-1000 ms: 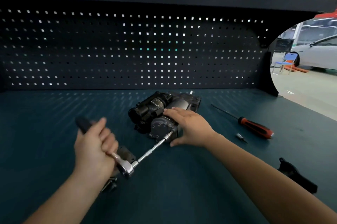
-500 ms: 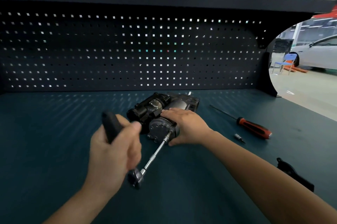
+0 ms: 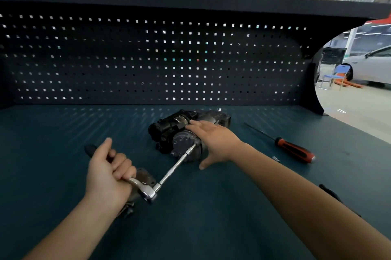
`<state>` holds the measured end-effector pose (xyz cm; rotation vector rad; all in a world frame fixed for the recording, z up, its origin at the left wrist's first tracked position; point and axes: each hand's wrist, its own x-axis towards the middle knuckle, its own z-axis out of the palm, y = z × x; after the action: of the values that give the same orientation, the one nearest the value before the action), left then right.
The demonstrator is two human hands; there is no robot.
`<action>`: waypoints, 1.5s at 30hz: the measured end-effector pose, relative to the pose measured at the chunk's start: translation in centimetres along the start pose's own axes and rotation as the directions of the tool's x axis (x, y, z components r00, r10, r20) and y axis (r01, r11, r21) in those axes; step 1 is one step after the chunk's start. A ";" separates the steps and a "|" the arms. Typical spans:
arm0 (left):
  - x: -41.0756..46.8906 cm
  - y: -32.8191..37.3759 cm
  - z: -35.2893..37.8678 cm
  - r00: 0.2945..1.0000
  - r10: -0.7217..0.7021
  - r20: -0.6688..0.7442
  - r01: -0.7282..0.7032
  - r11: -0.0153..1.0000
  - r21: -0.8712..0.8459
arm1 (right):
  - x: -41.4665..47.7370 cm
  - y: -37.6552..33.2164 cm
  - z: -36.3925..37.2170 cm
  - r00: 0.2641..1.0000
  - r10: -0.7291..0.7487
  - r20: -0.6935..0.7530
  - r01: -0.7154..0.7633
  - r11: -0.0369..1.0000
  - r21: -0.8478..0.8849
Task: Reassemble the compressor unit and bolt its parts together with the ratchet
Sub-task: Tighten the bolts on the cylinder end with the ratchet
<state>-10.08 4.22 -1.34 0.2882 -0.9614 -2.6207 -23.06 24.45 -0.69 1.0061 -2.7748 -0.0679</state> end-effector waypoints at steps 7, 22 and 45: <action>0.3 1.0 1.1 0.987 0.093 0.131 -0.098 0.995 0.033 | 1.1 0.3 0.2 0.999 0.024 -0.031 -0.025 0.998 -0.051; 0.0 0.7 0.6 0.969 0.147 0.200 -0.188 0.960 0.209 | 2.5 2.4 -3.6 0.922 0.025 0.386 -0.166 0.928 0.335; -4.1 -0.4 3.0 0.705 0.183 0.685 -0.579 0.706 0.408 | 5.6 1.7 1.8 0.984 0.176 -0.011 -0.154 0.888 0.432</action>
<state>-7.29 7.83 0.97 -0.6221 -1.8293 -1.9156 -28.72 22.18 -1.37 0.8300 -2.8771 0.6135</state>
